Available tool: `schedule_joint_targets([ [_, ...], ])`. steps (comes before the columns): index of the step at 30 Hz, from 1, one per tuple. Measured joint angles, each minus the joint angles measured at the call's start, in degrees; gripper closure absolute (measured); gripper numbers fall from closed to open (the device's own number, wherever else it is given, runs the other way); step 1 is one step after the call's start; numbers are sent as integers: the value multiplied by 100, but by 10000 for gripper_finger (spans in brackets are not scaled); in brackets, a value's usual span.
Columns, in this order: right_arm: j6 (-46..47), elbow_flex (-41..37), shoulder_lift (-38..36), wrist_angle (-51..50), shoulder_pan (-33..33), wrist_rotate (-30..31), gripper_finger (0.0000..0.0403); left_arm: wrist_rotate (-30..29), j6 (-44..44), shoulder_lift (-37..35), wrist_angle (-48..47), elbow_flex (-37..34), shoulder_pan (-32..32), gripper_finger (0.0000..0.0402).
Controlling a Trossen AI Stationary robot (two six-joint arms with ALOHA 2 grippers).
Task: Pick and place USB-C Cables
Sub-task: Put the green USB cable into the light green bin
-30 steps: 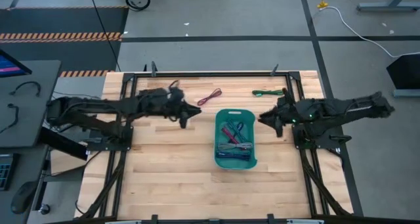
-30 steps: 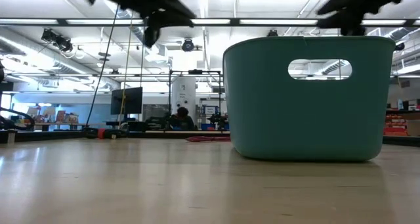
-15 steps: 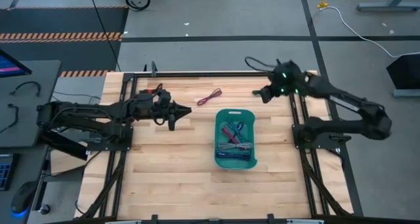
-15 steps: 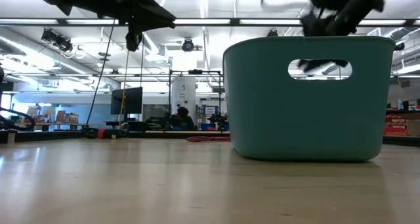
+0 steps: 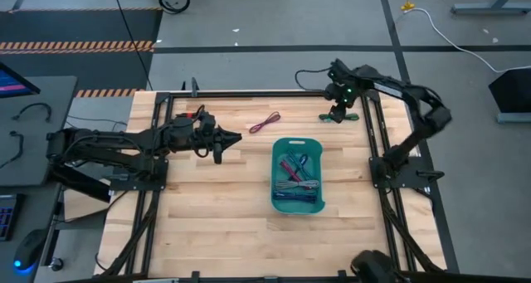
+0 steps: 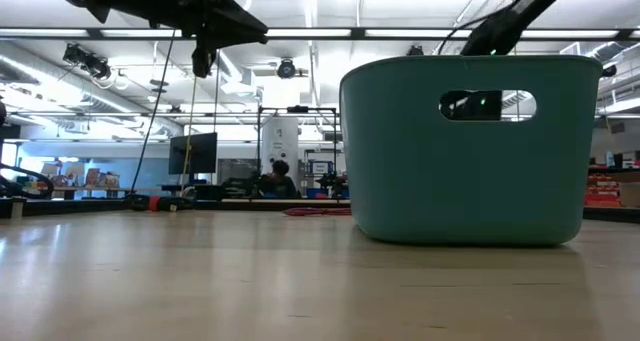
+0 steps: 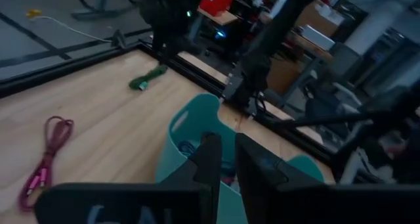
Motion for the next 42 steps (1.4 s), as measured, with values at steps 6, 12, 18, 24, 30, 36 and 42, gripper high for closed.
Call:
schedule_joint_targets([
  [6,-1615,177,751,-195,11,40,176,-600,-65,0,5,0,1,351],
  [12,-2183,177,1241,-38,11,478,207,-874,-70,4,62,0,1,355],
  [18,-2177,163,1651,94,-4,619,271,-896,-76,7,312,0,1,362],
  [24,-2008,170,1726,53,-7,463,369,-915,-314,9,370,0,1,363],
  [30,-1461,143,1179,483,5,200,383,-913,-367,9,372,0,1,371],
  [36,-457,144,146,454,254,119,383,-913,-271,9,376,0,1,377],
  [42,536,146,-1040,418,1046,-37,383,-913,126,9,389,0,1,378],
])
